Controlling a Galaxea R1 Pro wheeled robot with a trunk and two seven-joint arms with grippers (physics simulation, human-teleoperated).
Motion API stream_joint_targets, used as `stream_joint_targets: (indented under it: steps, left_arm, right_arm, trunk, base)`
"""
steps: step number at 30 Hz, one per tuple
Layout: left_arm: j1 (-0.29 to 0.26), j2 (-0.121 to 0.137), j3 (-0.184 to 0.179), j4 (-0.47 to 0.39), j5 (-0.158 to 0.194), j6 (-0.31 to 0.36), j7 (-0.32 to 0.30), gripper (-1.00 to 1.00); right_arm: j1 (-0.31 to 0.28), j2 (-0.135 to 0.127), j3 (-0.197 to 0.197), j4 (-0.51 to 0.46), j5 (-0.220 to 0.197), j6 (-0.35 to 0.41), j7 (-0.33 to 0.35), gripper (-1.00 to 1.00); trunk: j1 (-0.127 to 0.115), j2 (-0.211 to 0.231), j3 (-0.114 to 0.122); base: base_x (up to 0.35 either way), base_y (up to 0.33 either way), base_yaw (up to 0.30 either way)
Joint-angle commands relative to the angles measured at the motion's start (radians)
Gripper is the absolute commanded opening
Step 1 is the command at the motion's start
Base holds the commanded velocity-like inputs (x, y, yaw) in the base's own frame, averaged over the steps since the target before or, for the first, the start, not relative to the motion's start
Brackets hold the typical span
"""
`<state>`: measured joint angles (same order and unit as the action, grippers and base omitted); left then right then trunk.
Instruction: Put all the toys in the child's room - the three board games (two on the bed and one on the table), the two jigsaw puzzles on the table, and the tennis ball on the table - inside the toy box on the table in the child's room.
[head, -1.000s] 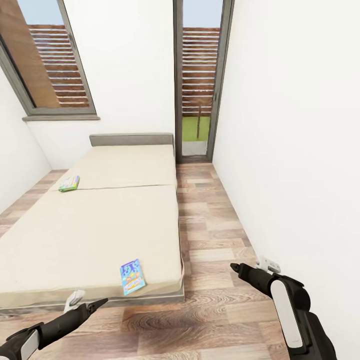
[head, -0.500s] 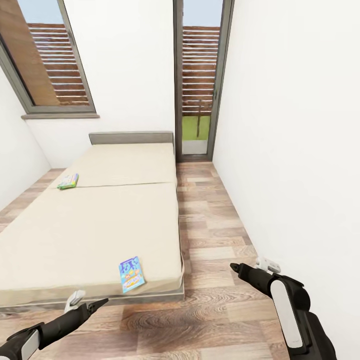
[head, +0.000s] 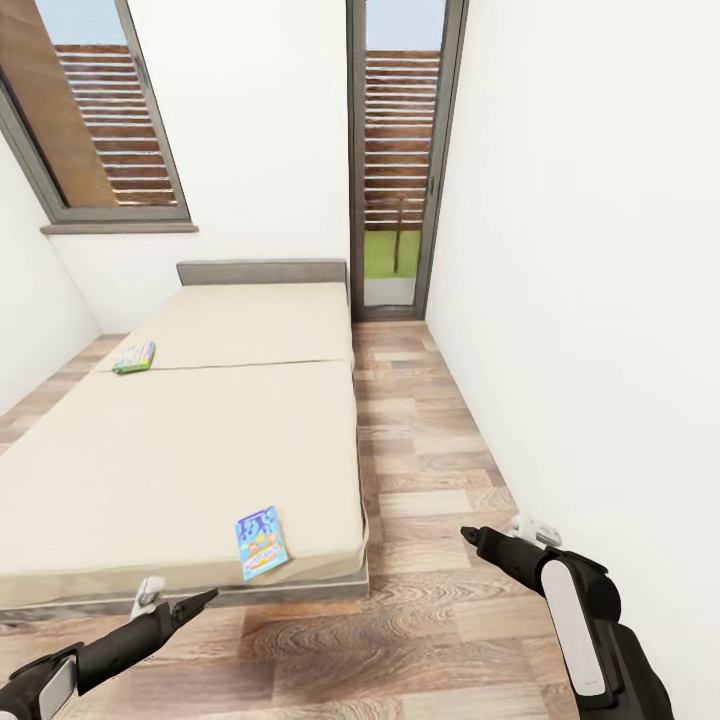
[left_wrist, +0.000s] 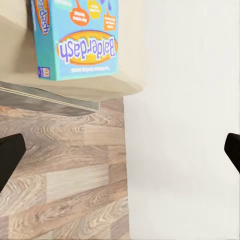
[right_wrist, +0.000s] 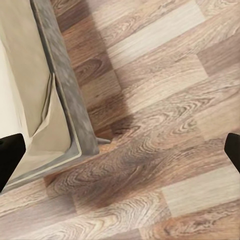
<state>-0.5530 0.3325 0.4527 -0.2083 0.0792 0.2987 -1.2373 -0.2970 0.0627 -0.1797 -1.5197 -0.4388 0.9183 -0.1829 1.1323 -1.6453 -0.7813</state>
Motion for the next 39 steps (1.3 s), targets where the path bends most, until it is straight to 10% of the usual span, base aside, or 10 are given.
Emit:
stream_joint_targets:
  steps: [1, 10, 39]
  left_arm:
    - [-0.001, 0.006, -0.004, -0.001, 0.009, 0.011, -0.014, 1.0]
    - [-0.012, 0.072, 0.0, -0.007, 0.013, 0.024, -0.105, 1.0]
    - [-0.013, 0.076, 0.001, -0.01, 0.013, 0.02, -0.107, 1.0]
  right_arm:
    - [-0.001, 0.001, -0.001, -0.001, -0.011, 0.004, -0.009, 1.0]
    - [-0.001, 0.002, 0.0, 0.0, -0.011, 0.004, -0.009, 1.0]
    - [-0.001, 0.004, 0.009, 0.003, -0.011, 0.002, -0.01, 1.0]
  trunk:
    - [0.004, -0.008, -0.004]
    - [0.038, -0.071, -0.032]
    - [0.15, -0.274, -0.123]
  base:
    - [0.0, 0.0, 0.0]
    - [0.0, 0.0, 0.0]
    - [0.0, 0.0, 0.0]
